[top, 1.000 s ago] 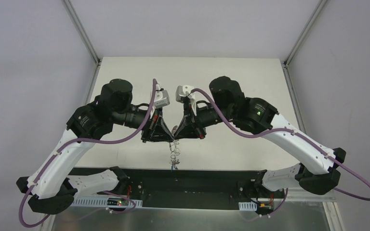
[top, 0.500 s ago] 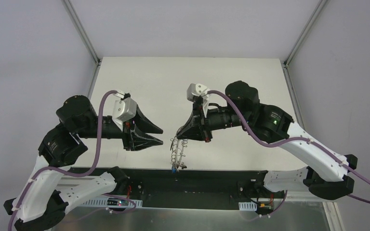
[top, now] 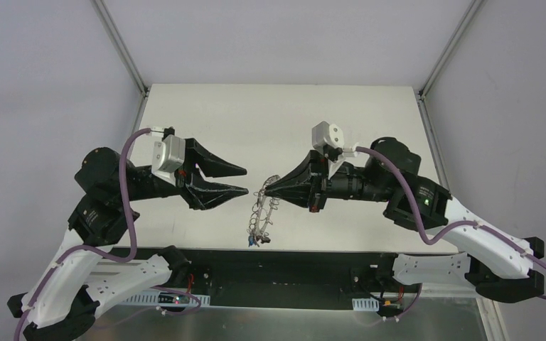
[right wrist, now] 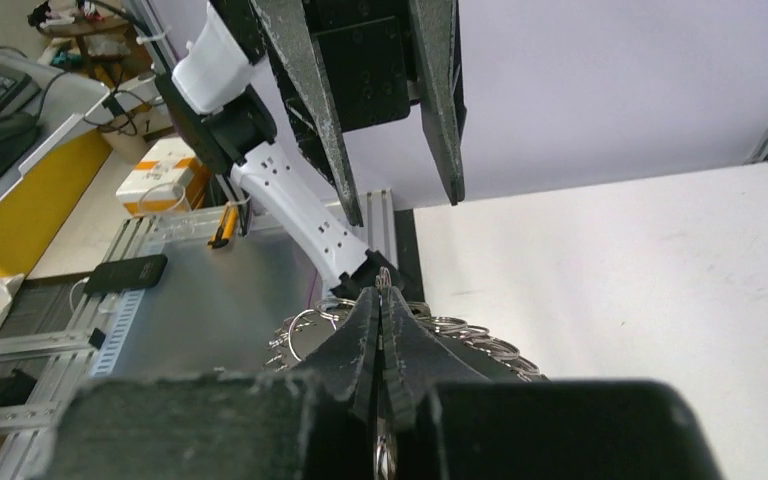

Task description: Put the keys on the keyring

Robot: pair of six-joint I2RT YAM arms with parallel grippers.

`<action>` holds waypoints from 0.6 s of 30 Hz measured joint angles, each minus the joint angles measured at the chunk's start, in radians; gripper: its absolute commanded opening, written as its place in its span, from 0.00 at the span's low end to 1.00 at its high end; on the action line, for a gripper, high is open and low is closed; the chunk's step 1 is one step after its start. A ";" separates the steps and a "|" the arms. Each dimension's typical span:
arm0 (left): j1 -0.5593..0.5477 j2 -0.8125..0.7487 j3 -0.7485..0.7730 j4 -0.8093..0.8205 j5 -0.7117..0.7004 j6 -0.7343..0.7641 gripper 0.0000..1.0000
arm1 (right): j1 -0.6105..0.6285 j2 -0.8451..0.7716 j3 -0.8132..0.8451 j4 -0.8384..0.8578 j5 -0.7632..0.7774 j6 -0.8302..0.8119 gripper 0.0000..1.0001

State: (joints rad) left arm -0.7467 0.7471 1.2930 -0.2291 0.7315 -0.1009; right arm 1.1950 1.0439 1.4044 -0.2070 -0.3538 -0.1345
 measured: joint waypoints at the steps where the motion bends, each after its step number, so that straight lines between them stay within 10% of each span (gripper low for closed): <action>1: 0.000 0.002 0.000 0.020 0.003 -0.006 0.41 | 0.003 -0.006 -0.006 0.020 0.009 0.001 0.00; 18: 0.000 0.049 0.000 0.215 0.129 -0.099 0.34 | 0.014 -0.026 -0.019 0.166 0.066 0.023 0.00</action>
State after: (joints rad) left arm -0.7467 0.7959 1.2926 -0.0143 0.8600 -0.1997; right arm 1.2095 1.0183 1.3853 -0.0406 -0.2874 -0.1112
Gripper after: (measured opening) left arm 0.356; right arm 0.006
